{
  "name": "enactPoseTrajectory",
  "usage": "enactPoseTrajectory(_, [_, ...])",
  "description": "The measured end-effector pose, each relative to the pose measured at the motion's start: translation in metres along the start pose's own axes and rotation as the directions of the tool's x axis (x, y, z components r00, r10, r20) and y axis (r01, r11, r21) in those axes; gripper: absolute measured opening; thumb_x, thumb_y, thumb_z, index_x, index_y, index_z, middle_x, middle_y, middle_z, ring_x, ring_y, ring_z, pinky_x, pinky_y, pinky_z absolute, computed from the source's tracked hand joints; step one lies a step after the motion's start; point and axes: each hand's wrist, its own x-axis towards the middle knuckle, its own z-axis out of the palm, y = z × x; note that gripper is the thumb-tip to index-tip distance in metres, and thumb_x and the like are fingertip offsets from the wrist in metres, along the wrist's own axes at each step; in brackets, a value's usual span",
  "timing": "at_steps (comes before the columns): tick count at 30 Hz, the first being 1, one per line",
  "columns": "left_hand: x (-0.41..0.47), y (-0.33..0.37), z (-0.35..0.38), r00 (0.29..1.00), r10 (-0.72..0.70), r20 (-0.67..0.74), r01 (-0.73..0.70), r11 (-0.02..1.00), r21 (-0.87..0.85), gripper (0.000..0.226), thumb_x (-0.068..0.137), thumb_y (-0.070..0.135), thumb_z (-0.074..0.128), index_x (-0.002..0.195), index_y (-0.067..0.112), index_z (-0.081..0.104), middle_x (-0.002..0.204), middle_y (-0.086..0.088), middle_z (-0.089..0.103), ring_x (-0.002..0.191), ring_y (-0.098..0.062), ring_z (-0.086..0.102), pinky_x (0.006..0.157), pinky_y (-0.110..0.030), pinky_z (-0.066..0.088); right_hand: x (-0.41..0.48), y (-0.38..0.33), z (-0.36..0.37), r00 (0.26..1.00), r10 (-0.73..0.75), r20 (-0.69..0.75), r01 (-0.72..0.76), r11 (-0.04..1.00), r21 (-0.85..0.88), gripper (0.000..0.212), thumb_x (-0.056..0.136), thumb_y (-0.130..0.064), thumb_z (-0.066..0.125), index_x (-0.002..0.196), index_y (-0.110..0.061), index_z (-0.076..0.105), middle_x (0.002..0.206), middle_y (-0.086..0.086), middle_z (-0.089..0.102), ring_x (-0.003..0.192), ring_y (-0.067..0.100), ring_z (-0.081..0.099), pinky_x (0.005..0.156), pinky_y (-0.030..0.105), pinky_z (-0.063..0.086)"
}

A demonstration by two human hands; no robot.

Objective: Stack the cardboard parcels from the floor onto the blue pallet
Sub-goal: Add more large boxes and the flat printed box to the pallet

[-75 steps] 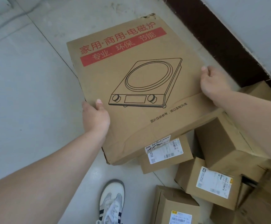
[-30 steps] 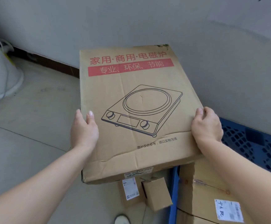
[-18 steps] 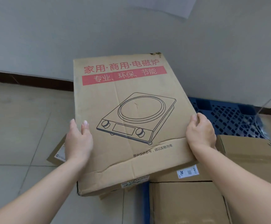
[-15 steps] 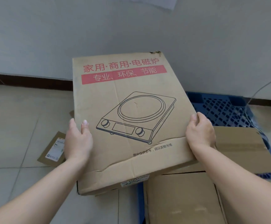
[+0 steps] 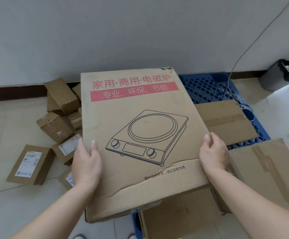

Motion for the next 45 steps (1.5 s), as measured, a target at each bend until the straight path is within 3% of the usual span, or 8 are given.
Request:
enactPoseTrajectory(6, [-0.031, -0.009, 0.033, 0.999, 0.016, 0.045, -0.018, 0.999, 0.032, 0.054, 0.1, 0.038, 0.033, 0.148, 0.015, 0.027, 0.15, -0.004, 0.038, 0.138, -0.026, 0.034, 0.107, -0.038, 0.028, 0.001, 0.055, -0.007, 0.997, 0.072, -0.003, -0.072, 0.997, 0.021, 0.041, 0.098, -0.032, 0.037, 0.134, -0.014, 0.049, 0.134, 0.013, 0.052, 0.123, 0.035, 0.045, 0.099, 0.045, 0.035])
enactPoseTrajectory(11, [-0.056, -0.031, 0.057, 0.999, 0.002, 0.051, -0.005, 0.998, 0.056, 0.049, 0.098, 0.042, 0.034, 0.139, 0.017, 0.037, 0.14, -0.005, 0.049, 0.128, -0.028, 0.043, 0.102, -0.045, 0.036, 0.0, 0.095, -0.006, 0.996, 0.09, -0.005, -0.09, 0.996, 0.024, 0.041, 0.098, -0.031, 0.038, 0.133, -0.015, 0.05, 0.133, 0.013, 0.053, 0.121, 0.036, 0.047, 0.098, 0.044, 0.037])
enactPoseTrajectory(15, [-0.078, -0.042, 0.074, 0.998, -0.012, 0.067, 0.008, 0.998, 0.07, 0.055, 0.099, 0.04, 0.035, 0.148, 0.017, 0.026, 0.15, -0.003, 0.037, 0.137, -0.025, 0.034, 0.107, -0.041, 0.029, -0.002, 0.124, -0.005, 0.992, 0.124, -0.01, -0.124, 0.992, 0.031, 0.038, 0.098, -0.028, 0.04, 0.131, -0.014, 0.052, 0.131, 0.014, 0.055, 0.12, 0.036, 0.048, 0.097, 0.043, 0.037])
enactPoseTrajectory(26, [-0.113, -0.066, 0.116, 0.995, -0.015, 0.099, 0.005, 0.995, 0.101, 0.054, 0.098, 0.038, 0.036, 0.146, 0.014, 0.029, 0.147, -0.006, 0.041, 0.135, -0.026, 0.035, 0.109, -0.042, 0.03, -0.001, 0.191, 0.004, 0.983, 0.183, 0.012, -0.183, 0.983, 0.014, 0.038, 0.097, -0.028, 0.042, 0.131, -0.014, 0.052, 0.131, 0.014, 0.054, 0.122, 0.035, 0.045, 0.099, 0.041, 0.034])
enactPoseTrajectory(30, [-0.124, -0.071, 0.127, 0.992, -0.042, 0.116, 0.032, 0.996, 0.087, 0.056, 0.099, 0.034, 0.038, 0.149, 0.011, 0.024, 0.152, -0.008, 0.034, 0.14, -0.024, 0.029, 0.113, -0.036, 0.022, 0.003, 0.21, 0.009, 0.986, 0.163, 0.02, -0.162, 0.986, -0.022, 0.042, 0.096, -0.034, 0.04, 0.129, -0.013, 0.053, 0.129, 0.015, 0.056, 0.121, 0.035, 0.047, 0.099, 0.041, 0.035])
enactPoseTrajectory(41, [-0.132, -0.081, 0.148, 0.98, -0.143, 0.14, 0.129, 0.986, 0.1, 0.055, 0.097, 0.036, 0.041, 0.143, 0.007, 0.03, 0.142, -0.011, 0.045, 0.131, -0.03, 0.04, 0.108, -0.043, 0.033, 0.016, 0.227, 0.018, 0.986, 0.11, 0.127, -0.086, 0.979, -0.184, 0.043, 0.097, -0.025, 0.04, 0.135, -0.005, 0.044, 0.133, 0.022, 0.049, 0.123, 0.038, 0.041, 0.101, 0.042, 0.03])
enactPoseTrajectory(45, [-0.131, -0.083, 0.15, 0.967, -0.198, 0.158, 0.181, 0.977, 0.113, 0.056, 0.098, 0.038, 0.04, 0.143, 0.005, 0.03, 0.14, -0.012, 0.046, 0.129, -0.031, 0.042, 0.106, -0.042, 0.035, 0.01, 0.224, 0.026, 0.972, 0.165, 0.167, -0.117, 0.958, -0.263, 0.045, 0.097, -0.026, 0.04, 0.134, -0.001, 0.043, 0.136, 0.023, 0.044, 0.123, 0.04, 0.038, 0.1, 0.042, 0.031])
